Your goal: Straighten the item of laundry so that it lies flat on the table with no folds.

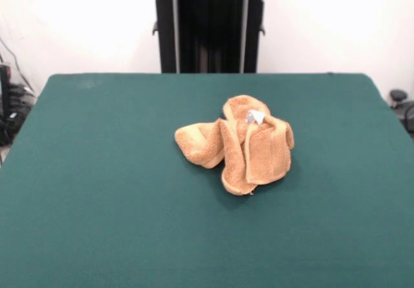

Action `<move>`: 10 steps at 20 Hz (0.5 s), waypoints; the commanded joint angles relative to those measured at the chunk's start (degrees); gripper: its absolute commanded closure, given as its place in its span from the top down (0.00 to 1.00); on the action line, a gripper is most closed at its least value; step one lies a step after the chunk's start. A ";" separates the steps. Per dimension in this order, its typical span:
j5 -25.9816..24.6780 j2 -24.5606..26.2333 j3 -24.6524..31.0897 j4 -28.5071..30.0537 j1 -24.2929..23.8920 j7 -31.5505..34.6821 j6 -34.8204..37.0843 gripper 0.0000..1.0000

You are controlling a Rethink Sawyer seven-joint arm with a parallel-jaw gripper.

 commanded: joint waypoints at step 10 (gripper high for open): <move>3.71 0.40 4.14 3.88 -3.30 -19.65 8.95 1.00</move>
